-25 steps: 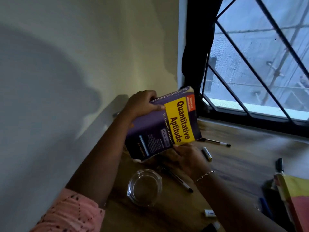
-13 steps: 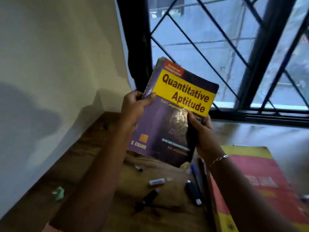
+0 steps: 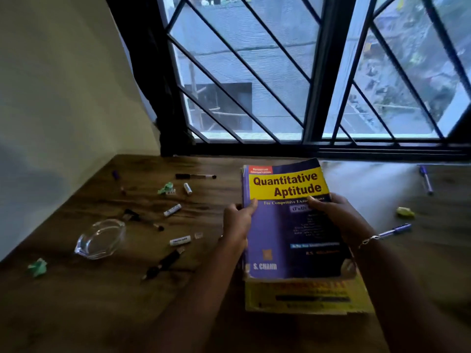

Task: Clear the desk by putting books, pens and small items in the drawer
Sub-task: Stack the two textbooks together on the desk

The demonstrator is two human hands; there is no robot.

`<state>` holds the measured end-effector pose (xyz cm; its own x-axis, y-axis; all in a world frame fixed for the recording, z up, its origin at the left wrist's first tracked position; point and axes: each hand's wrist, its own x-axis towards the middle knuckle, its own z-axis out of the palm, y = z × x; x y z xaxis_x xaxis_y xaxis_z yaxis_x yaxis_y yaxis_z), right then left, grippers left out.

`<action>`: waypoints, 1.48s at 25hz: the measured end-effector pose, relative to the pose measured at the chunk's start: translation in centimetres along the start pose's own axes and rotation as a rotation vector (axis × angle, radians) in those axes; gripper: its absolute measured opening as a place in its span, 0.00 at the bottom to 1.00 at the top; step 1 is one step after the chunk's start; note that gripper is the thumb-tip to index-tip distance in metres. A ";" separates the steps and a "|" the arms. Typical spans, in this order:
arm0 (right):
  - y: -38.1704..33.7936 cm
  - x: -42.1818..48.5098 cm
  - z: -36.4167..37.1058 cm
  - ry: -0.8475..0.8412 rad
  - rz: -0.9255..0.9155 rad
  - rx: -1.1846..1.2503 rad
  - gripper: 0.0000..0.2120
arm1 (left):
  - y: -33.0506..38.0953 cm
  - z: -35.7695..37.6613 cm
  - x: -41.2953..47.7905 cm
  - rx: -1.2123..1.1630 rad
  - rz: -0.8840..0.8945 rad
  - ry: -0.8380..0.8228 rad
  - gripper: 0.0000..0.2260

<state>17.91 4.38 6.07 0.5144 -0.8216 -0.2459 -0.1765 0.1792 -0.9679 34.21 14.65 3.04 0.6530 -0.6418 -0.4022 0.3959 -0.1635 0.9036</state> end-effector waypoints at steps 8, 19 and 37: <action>4.3 1.2 -1.7 0.112 -0.037 -0.400 0.10 | -2.5 0.1 0.5 0.728 0.215 0.232 0.14; 6.3 -3.8 -7.6 0.018 0.308 -0.023 0.21 | -1.3 1.4 -1.0 0.325 -0.032 0.008 0.16; 6.2 -1.0 -5.7 -0.279 0.240 0.157 0.22 | -2.1 3.1 -0.5 0.145 0.068 0.182 0.19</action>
<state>11.54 3.26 0.59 0.6858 -0.5719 -0.4501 -0.2001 0.4464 -0.8722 31.05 13.03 1.83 0.7861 -0.5112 -0.3475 0.2585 -0.2389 0.9360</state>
